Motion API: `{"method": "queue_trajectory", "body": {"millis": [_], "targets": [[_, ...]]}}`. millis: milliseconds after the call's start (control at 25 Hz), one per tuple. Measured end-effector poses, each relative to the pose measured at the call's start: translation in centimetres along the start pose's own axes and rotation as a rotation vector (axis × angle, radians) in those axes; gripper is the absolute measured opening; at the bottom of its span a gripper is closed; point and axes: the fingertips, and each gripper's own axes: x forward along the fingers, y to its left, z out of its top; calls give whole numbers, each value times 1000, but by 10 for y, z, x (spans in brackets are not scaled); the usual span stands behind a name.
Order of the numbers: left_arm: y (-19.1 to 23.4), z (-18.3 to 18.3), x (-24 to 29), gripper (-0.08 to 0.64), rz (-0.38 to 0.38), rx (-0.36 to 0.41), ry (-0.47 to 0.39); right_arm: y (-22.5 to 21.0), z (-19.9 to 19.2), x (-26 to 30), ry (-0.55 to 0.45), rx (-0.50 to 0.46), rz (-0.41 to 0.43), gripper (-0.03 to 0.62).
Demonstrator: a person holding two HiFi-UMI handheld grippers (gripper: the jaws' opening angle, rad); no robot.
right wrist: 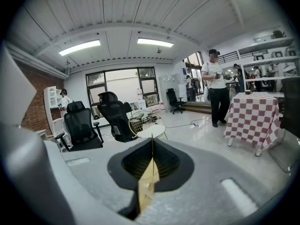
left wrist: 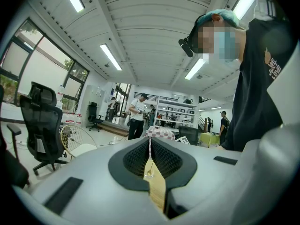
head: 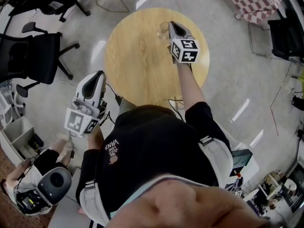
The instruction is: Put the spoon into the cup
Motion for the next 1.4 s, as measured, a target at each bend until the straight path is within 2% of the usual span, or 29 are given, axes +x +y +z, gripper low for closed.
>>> {"method": "queue_trajectory", "body": {"millis": [880, 1000, 1200, 1280, 1400], "targets": [[-1, 0, 2, 5, -10, -1, 1, -1, -6, 4, 0, 22, -5, 11], [-2, -1, 1, 5, -8, -3, 0, -1, -7, 4, 4, 21, -9, 46], [-1, -1, 2, 5, -9, -7, 4, -3, -7, 4, 8, 17, -21, 51], [0, -1, 2, 5, -9, -7, 2, -4, -7, 3, 7, 16, -27, 92], [0, -1, 1, 5, -10, -7, 1, -5, -7, 3, 8, 16, -27, 92]]}}
